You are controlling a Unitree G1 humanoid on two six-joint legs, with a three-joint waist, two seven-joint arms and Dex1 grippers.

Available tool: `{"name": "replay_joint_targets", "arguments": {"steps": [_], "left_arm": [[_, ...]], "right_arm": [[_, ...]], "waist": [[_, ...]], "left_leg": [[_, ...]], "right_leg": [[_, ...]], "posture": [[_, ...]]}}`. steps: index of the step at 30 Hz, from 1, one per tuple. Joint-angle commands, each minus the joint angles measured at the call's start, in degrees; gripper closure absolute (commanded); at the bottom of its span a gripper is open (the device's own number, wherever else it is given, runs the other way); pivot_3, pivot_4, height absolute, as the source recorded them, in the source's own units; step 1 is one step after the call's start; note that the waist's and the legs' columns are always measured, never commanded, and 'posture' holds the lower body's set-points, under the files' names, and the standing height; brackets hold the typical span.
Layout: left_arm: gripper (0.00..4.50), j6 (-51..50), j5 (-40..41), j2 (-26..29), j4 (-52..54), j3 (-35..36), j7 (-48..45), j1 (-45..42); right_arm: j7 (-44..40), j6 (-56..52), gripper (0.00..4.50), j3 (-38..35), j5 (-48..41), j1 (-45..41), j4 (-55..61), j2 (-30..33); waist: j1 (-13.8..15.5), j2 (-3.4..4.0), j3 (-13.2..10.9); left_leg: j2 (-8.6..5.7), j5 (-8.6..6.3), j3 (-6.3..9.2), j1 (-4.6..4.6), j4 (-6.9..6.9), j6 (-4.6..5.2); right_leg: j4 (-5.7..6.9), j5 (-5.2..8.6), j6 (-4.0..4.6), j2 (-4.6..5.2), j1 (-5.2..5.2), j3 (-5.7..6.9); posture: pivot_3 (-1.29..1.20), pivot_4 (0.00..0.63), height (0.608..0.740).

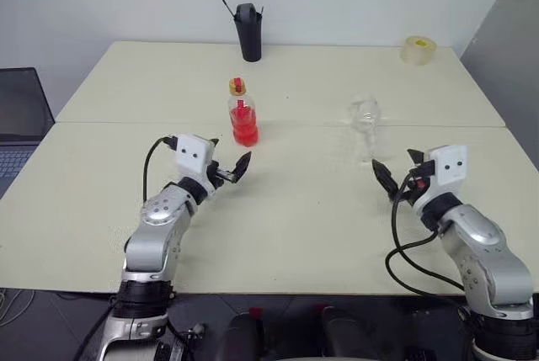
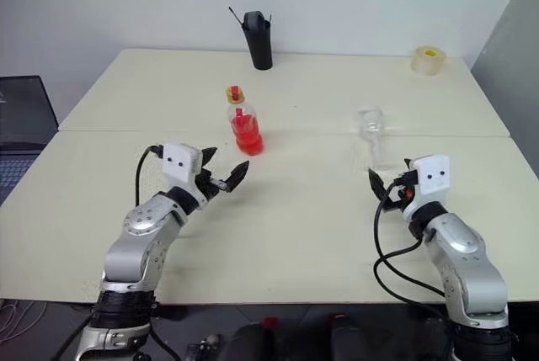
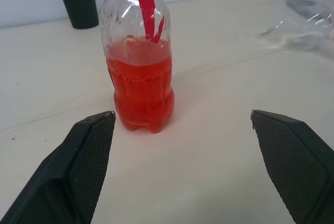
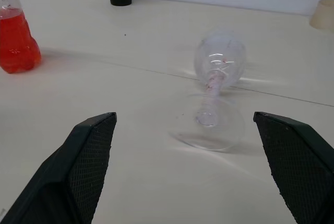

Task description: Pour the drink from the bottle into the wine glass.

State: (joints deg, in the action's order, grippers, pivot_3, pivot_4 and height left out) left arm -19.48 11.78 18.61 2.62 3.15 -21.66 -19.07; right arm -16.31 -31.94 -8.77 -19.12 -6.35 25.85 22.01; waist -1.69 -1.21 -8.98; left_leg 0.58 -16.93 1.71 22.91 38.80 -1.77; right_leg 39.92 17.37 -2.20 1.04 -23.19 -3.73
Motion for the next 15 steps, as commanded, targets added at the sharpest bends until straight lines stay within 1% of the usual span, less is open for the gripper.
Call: {"name": "replay_joint_targets", "arguments": {"steps": [1, 4, 7, 15], "left_arm": [[0.04, 2.85, -3.63, -1.78, -3.95, -2.22, 2.72, -3.38], [0.04, 4.76, -5.16, -4.85, -10.27, -1.34, 7.16, -7.45], [0.04, 8.1, -6.87, -6.57, -15.25, -0.94, 10.2, -10.53], [0.04, 14.91, -8.5, -8.15, -25.39, -0.24, 13.14, -15.66]], "right_arm": [[-0.75, -0.34, 0.0, 1.97, -0.38, -1.61, 3.82, 0.06], [-1.22, -1.98, 0.0, 3.9, -1.04, -2.16, 5.54, 0.21], [-1.64, -3.42, 0.0, 4.96, -1.34, -2.36, 6.99, 0.36], [-1.14, -4.46, 0.0, 6.6, -0.47, -2.12, 7.97, -0.29]], "waist": [[0.01, 0.0, 0.0], [0.05, -0.01, 0.0], [0.02, -0.02, -0.01], [0.04, -0.02, 0.0]], "left_leg": [[-0.01, 0.0, 0.0, 0.0, 0.0, 0.0], [-0.02, 0.0, 0.0, 0.0, 0.01, 0.0], [-0.01, 0.0, 0.03, 0.02, 0.03, 0.0], [-0.01, 0.01, 0.03, 0.02, 0.02, -0.01]], "right_leg": [[0.0, 0.0, 0.0, 0.0, 0.0, 0.0], [0.01, 0.0, 0.0, -0.01, 0.0, 0.01], [0.0, 0.0, 0.0, 0.0, 0.0, 0.03], [0.0, 0.0, 0.0, 0.0, -0.01, 0.03]], "posture": [[0.0, 0.15, 0.74], [0.0, 0.15, 0.74], [0.0, 0.15, 0.74], [0.0, 0.15, 0.74]]}}
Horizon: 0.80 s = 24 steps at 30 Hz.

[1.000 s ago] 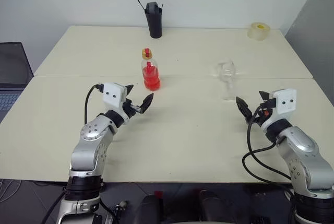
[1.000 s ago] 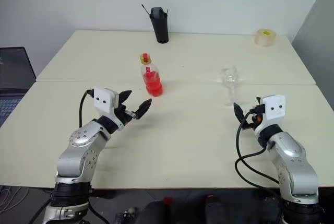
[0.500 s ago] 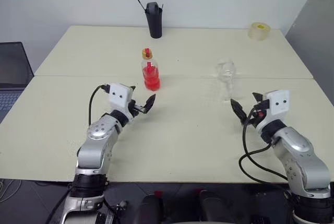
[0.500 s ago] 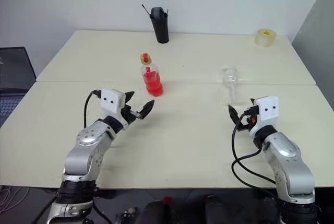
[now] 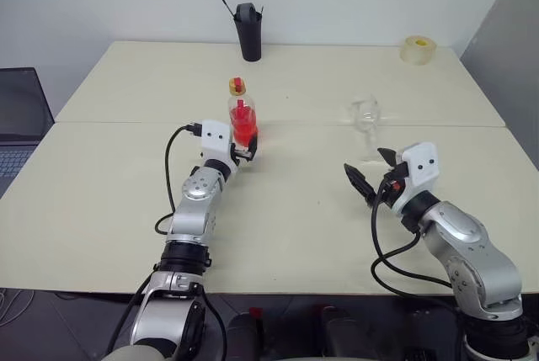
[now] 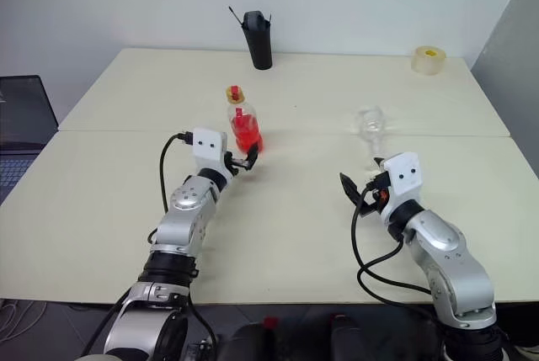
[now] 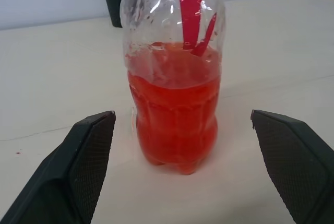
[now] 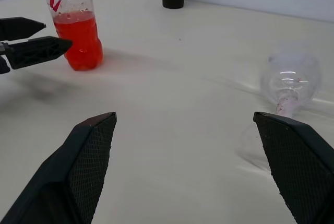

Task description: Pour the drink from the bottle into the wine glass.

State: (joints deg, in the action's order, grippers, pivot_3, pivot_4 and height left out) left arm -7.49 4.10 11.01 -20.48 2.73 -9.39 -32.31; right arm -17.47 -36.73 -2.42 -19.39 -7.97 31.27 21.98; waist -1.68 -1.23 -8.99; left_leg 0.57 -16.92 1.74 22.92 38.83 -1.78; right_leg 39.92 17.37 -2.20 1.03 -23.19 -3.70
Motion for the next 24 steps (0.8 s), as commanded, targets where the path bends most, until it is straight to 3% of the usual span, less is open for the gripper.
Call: {"name": "replay_joint_targets", "arguments": {"steps": [1, 9, 24], "left_arm": [[0.04, 3.57, -1.04, -0.9, -4.22, 0.16, 1.35, -3.51], [0.04, 10.58, -1.99, -4.25, -19.83, 0.06, 2.99, -12.91], [0.04, 21.89, -3.93, -3.82, -39.61, 2.14, 10.95, -23.05]], "right_arm": [[0.06, 0.33, 0.0, 0.43, -0.09, -0.55, 2.53, -0.33], [0.17, 0.73, 0.0, 0.8, 0.46, -0.91, 2.1, -0.34], [0.81, 0.21, 0.0, 1.03, 1.79, -0.01, 2.98, 0.04]], "waist": [[0.03, 0.0, 0.0], [0.11, -0.02, -0.01], [0.09, -0.03, -0.01]], "left_leg": [[-0.02, 0.0, 0.0, 0.0, 0.0, 0.0], [-0.11, 0.0, -0.02, 0.03, 0.02, -0.01], [-0.11, 0.03, 0.01, 0.03, 0.02, -0.05]], "right_leg": [[0.0, 0.0, 0.0, 0.0, 0.0, 0.01], [-0.02, 0.01, -0.02, -0.05, 0.0, 0.05], [0.0, 0.01, -0.03, -0.08, -0.01, 0.08]], "posture": [[0.0, 0.15, 0.74], [0.0, 0.15, 0.74], [0.0, 0.15, 0.74]]}}
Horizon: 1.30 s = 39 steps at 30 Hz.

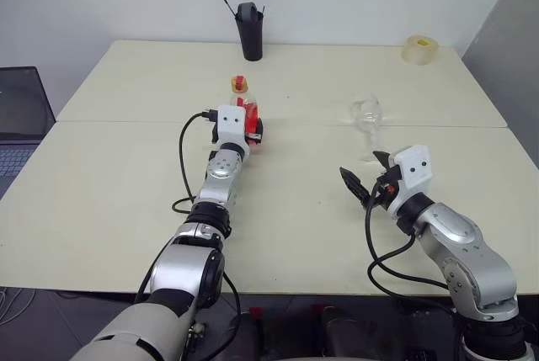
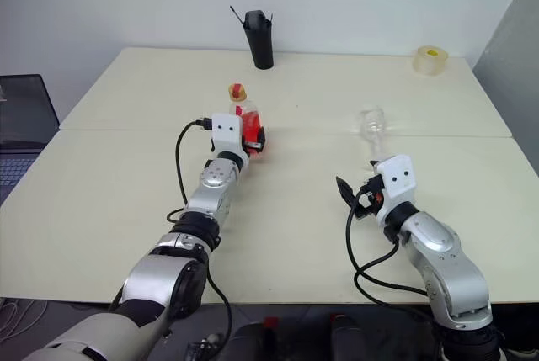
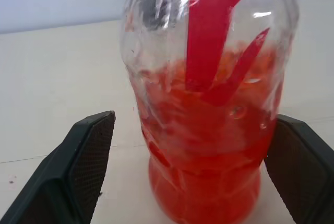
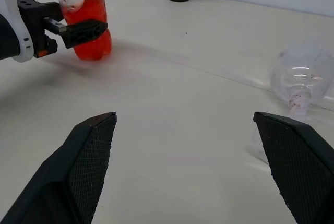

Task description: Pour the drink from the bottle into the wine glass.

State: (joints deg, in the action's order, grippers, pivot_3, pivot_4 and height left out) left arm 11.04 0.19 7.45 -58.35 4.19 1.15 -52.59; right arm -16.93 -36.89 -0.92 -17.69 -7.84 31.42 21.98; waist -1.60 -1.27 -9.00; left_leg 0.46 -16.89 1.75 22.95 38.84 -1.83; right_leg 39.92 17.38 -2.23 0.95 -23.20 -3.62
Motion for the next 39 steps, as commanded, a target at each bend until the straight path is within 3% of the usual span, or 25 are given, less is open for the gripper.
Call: {"name": "replay_joint_targets", "arguments": {"steps": [1, 8, 11, 16, 18, 23, 29, 33, 39], "left_arm": [[0.04, 4.04, 0.22, -0.43, -2.92, 0.96, 0.15, -3.4], [0.04, 6.44, 0.7, -1.21, -8.73, 2.14, -0.79, -6.78], [0.61, 7.15, 0.08, -1.33, -10.77, 1.99, -0.56, -6.97], [1.98, 8.43, -0.23, -0.8, -12.84, 2.38, 0.18, -6.67], [2.24, 8.79, -0.21, -0.57, -13.21, 2.6, 0.15, -6.62], [2.39, 11.08, -0.18, 0.05, -12.25, 2.36, -4.75, -6.55], [2.45, 12.59, 1.36, 1.5, -7.06, 1.21, -19.73, -4.15], [2.45, 9.98, 3.36, 3.72, 4.22, -1.93, -35.02, 0.84], [2.45, -2.76, 8.47, 7.32, 26.34, -7.18, -52.22, 10.24]], "right_arm": [[0.29, 0.39, 0.0, -0.38, 0.21, -0.13, 2.82, -0.04], [0.64, -0.04, 0.0, -0.04, 0.8, 0.66, 4.04, -0.11], [0.81, -0.23, 0.0, 0.02, 0.89, 0.74, 4.37, -0.02], [1.19, -0.41, 0.0, -0.34, 1.23, 0.77, 4.64, 0.1], [1.44, -0.46, 0.0, -0.81, 1.32, 0.67, 4.59, 0.16], [1.56, -2.12, 0.0, -3.86, -0.44, -0.68, 4.53, 0.38], [-0.87, -4.8, 0.0, -7.46, -3.97, -3.51, 4.39, 2.12], [-4.53, -9.03, 0.0, -8.77, -9.89, -5.95, 6.3, 4.69], [-7.22, -15.83, 0.0, -9.5, -18.81, -11.34, 8.91, 8.14]], "waist": [[0.0, 0.0, 0.0], [-0.1, 0.0, 0.0], [-0.08, 0.0, 0.0], [-0.04, 0.0, 0.0], [-0.05, 0.0, 0.0], [-0.06, 0.0, 0.0], [-0.06, 0.0, 0.0], [-0.33, 0.02, -0.01], [-0.33, 0.03, -0.01]], "left_leg": [[0.0, 0.0, -0.01, 0.0, 0.0, 0.0], [-0.01, 0.01, -0.02, -0.01, 0.0, -0.03], [-0.01, 0.01, 0.0, -0.01, 0.0, -0.02], [-0.01, 0.03, -0.01, -0.01, 0.0, -0.05], [-0.01, 0.03, -0.01, -0.01, 0.0, -0.06], [-0.01, 0.04, -0.02, -0.01, 0.0, -0.06], [-0.02, 0.06, -0.02, -0.01, 0.0, -0.1], [0.01, 0.06, -0.05, 0.0, 0.0, -0.11], [0.08, 0.02, -0.02, 0.0, 0.01, -0.03]], "right_leg": [[0.0, 0.0, 0.0, 0.0, 0.0, 0.0], [0.0, 0.0, -0.01, -0.01, 0.0, -0.01], [0.0, 0.0, -0.01, -0.03, 0.0, 0.0], [0.0, 0.0, -0.01, -0.02, 0.0, 0.0], [0.01, 0.0, -0.01, -0.02, 0.0, 0.0], [0.01, 0.0, -0.01, -0.03, 0.0, 0.0], [0.02, 0.0, -0.01, -0.03, -0.01, 0.01], [0.02, 0.0, -0.01, -0.05, -0.02, -0.03], [0.03, 0.01, 0.0, -0.1, -0.02, -0.06]], "posture": [[0.0, 0.15, 0.74], [0.0, 0.15, 0.74], [0.0, 0.15, 0.74], [0.0, 0.15, 0.74], [0.0, 0.15, 0.74], [0.0, 0.15, 0.74], [0.0, 0.15, 0.74], [0.0, 0.15, 0.74], [0.0, 0.15, 0.74]]}}
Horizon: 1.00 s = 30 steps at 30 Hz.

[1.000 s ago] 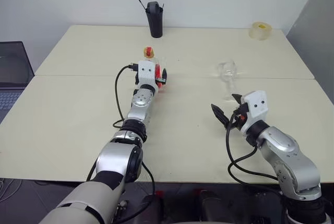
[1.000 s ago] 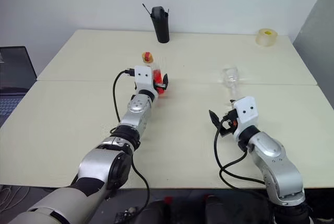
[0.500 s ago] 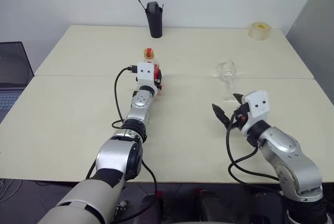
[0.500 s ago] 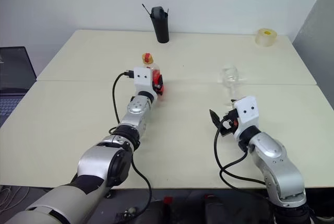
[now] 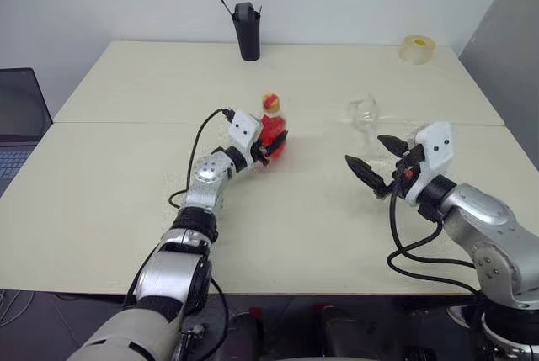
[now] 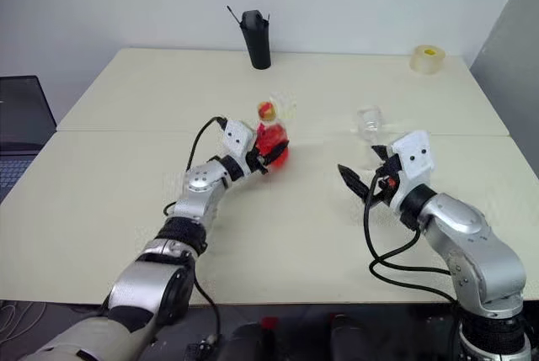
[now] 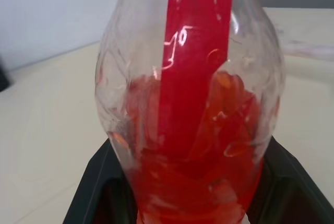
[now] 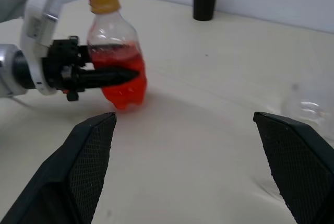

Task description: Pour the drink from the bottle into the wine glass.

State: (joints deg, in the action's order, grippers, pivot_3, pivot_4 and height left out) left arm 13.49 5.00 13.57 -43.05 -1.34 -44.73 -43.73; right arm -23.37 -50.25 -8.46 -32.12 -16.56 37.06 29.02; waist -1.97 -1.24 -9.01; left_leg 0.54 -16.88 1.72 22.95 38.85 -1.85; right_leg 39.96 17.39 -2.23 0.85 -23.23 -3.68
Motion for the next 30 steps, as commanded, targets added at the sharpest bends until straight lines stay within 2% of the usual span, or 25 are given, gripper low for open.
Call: {"name": "replay_joint_targets", "arguments": {"steps": [1, 6, 12, 19, 29, 30], "left_arm": [[2.45, -7.89, 4.56, 1.57, 14.27, -2.2, -7.76, 2.48], [2.45, -17.43, 7.66, 3.04, 26.99, -5.07, -12.85, 6.38], [2.45, -23.97, 9.59, 5.09, 35.72, -6.97, -15.42, 10.06], [2.45, -26.66, 10.37, 6.11, 39.14, -7.55, -15.77, 12.13], [2.45, -22.58, 7.89, 6.32, 39.36, -10.51, -15.96, 13.09], [2.45, -22.55, 7.98, 6.33, 39.42, -10.57, -15.84, 13.23]], "right_arm": [[-0.87, -3.49, 0.0, -1.93, -5.47, -3.71, 3.46, 1.6], [0.29, -7.53, 0.0, -0.49, -8.7, -8.18, 3.66, 3.05], [5.1, -11.2, 0.0, 1.86, -12.06, -13.66, 4.07, -1.29], [8.25, -12.71, 0.0, 2.32, -14.94, -14.84, 4.72, -5.04], [10.46, -12.18, 0.0, 6.88, -14.25, -14.6, 4.09, -6.32], [10.53, -11.96, 0.18, 6.91, -14.13, -14.44, 4.02, -6.32]], "waist": [[0.07, 0.0, 0.0], [0.11, 0.0, 0.0], [-0.11, 0.02, 0.01], [0.08, 0.02, 0.01], [0.1, 0.02, 0.01], [0.1, 0.02, 0.01]], "left_leg": [[0.0, -0.01, 0.01, 0.0, 0.0, 0.01], [-0.01, -0.05, 0.06, 0.03, 0.05, 0.08], [0.03, -0.05, 0.08, 0.02, 0.05, 0.09], [0.0, -0.05, 0.13, 0.04, 0.05, 0.09], [0.01, -0.05, 0.15, 0.05, 0.05, 0.1], [0.01, -0.05, 0.14, 0.05, 0.05, 0.09]], "right_leg": [[0.0, 0.0, 0.0, 0.0, 0.0, 0.0], [-0.01, 0.0, 0.0, 0.02, 0.01, 0.01], [0.01, 0.0, 0.0, 0.05, 0.02, -0.01], [0.0, 0.0, 0.0, 0.18, 0.01, 0.04], [-0.01, 0.0, 0.01, 0.19, 0.01, 0.06], [0.0, 0.0, 0.01, 0.19, 0.01, 0.05]], "posture": [[0.0, 0.15, 0.74], [0.0, 0.15, 0.74], [0.0, 0.15, 0.74], [0.0, 0.15, 0.74], [0.0, 0.15, 0.74], [0.0, 0.15, 0.74]]}}
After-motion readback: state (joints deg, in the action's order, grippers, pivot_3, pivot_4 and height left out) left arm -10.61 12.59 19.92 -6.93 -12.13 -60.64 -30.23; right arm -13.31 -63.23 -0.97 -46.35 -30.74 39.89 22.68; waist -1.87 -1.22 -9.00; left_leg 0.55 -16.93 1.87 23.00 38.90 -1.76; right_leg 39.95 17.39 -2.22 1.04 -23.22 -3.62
